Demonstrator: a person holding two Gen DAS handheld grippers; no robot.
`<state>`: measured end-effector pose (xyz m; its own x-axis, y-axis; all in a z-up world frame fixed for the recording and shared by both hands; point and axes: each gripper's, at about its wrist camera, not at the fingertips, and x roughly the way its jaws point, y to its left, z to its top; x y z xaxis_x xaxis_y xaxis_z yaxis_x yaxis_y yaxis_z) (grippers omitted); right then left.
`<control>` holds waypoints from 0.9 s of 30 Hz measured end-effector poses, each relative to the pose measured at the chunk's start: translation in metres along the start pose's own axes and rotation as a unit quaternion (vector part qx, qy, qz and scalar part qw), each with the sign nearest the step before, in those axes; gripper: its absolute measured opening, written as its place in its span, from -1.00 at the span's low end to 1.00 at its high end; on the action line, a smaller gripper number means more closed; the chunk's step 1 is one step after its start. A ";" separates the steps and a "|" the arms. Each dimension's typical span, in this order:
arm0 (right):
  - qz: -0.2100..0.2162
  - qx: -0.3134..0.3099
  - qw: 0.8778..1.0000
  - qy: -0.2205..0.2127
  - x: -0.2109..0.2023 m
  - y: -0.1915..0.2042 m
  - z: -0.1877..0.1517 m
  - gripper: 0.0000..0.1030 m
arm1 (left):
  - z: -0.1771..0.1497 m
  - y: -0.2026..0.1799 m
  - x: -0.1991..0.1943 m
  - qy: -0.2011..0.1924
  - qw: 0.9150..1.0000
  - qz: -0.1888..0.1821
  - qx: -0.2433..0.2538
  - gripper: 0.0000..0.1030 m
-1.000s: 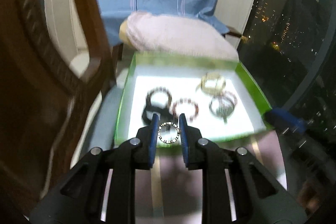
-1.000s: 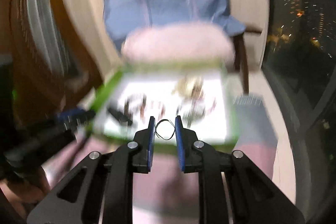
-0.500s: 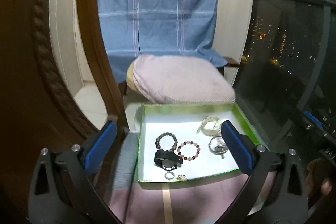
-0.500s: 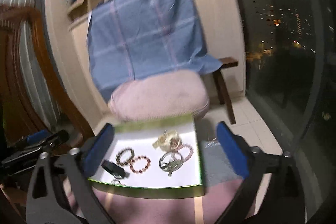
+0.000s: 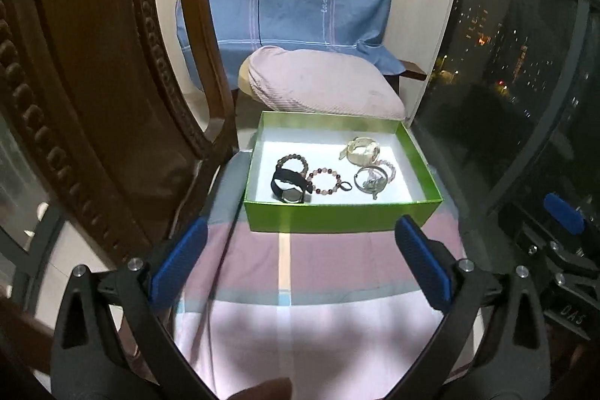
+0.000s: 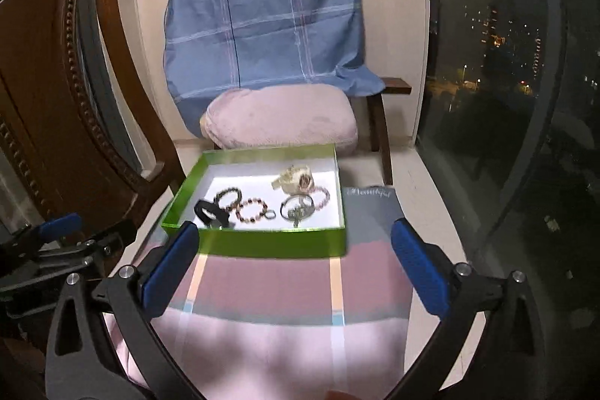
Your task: Organize jewelry
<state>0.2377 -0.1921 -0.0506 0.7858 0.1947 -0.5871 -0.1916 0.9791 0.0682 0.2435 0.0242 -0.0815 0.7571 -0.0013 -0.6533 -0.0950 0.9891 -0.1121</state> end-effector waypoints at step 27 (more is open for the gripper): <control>-0.010 -0.003 1.000 0.023 0.008 -0.003 -0.005 0.94 | -0.002 0.003 0.003 0.004 1.000 0.003 0.007 0.92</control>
<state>0.2419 -0.1936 -0.0594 0.7618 0.1718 -0.6246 -0.1796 0.9824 0.0511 0.2442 0.0268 -0.0847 0.7518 0.0033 -0.6594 -0.0896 0.9912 -0.0973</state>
